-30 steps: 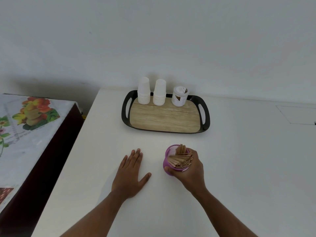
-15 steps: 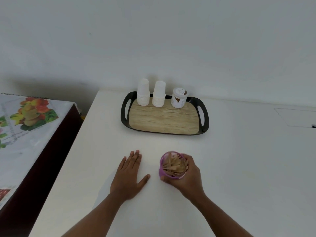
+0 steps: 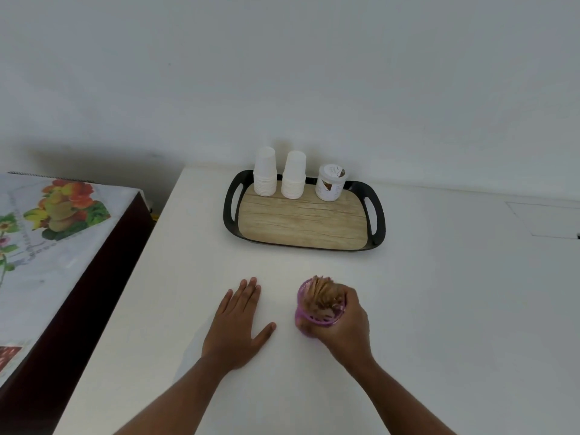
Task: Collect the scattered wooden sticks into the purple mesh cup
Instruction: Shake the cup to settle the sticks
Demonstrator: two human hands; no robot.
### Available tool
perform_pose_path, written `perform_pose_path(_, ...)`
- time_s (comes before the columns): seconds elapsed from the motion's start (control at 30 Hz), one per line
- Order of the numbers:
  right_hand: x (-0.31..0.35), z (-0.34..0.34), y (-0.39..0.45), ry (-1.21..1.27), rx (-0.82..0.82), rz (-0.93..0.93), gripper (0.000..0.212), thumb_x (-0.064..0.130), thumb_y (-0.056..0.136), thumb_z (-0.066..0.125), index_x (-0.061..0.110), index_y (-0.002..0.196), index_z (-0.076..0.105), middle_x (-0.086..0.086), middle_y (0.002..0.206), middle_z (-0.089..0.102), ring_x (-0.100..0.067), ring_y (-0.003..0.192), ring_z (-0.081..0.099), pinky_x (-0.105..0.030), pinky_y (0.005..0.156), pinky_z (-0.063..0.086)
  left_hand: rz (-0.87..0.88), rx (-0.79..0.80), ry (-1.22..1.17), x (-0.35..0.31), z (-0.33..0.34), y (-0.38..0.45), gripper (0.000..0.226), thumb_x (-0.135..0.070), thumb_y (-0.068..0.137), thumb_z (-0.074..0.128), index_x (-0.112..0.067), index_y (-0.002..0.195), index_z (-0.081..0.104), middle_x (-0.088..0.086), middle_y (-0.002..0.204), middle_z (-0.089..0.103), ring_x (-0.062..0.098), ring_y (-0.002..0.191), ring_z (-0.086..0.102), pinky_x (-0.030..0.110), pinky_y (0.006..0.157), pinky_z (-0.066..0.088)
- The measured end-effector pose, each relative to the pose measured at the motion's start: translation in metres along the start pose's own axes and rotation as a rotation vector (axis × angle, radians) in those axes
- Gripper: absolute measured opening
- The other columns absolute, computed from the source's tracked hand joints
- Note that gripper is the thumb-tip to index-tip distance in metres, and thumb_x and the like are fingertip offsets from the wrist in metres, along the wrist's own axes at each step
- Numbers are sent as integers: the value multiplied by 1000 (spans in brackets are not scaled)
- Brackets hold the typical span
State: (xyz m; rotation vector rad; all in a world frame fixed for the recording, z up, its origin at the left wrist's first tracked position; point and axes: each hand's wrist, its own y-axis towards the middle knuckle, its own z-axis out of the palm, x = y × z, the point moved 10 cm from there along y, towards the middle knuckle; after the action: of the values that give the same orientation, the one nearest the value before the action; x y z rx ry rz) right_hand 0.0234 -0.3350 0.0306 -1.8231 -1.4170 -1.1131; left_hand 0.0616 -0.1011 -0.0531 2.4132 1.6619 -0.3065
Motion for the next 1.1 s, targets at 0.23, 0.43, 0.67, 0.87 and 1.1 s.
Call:
perform_pose_path(0.23, -2, 2, 8, 27, -32, 13, 96, 68, 44, 96, 34, 123, 53, 17, 113, 69, -3, 100, 68, -32, 83, 63, 0, -5, 1, -1, -3, -1, 87, -70, 98, 29, -17, 164, 9, -4, 172, -2, 11, 158, -9, 37, 127, 2)
perform_pose_path(0.43, -5, 7, 11, 39, -66, 10, 97, 69, 45, 95, 38, 125, 49, 21, 115, 65, 0, 105, 66, -26, 83, 60, 8, -2, 1, -2, -2, -1, 87, -70, 99, 28, -17, 164, 8, -4, 172, -3, 10, 158, -8, 37, 127, 2)
perform_pose_path(0.67, -15, 1, 14, -11, -100, 17, 97, 74, 45, 92, 37, 124, 50, 22, 111, 66, 0, 99, 67, -26, 80, 61, 3, -2, 6, -1, -1, 0, 87, -72, 98, 25, -18, 164, 8, -5, 172, -3, 10, 157, -9, 36, 127, 2)
perform_pose_path(0.87, -18, 0, 13, -47, -92, 5, 94, 73, 48, 91, 34, 125, 52, 18, 112, 68, -2, 100, 68, -26, 79, 61, 2, 1, 6, 0, 0, 0, 87, -72, 98, 26, -19, 164, 8, -6, 172, -2, 9, 157, -10, 37, 127, 3)
perform_pose_path(1.1, -21, 2, 12, -56, -61, 10, 94, 72, 47, 91, 33, 124, 53, 19, 110, 68, -2, 100, 67, -22, 79, 58, 2, 4, 12, 0, 1, 0, 86, -71, 98, 27, -18, 164, 10, -5, 172, -1, 10, 158, -8, 37, 127, 3)
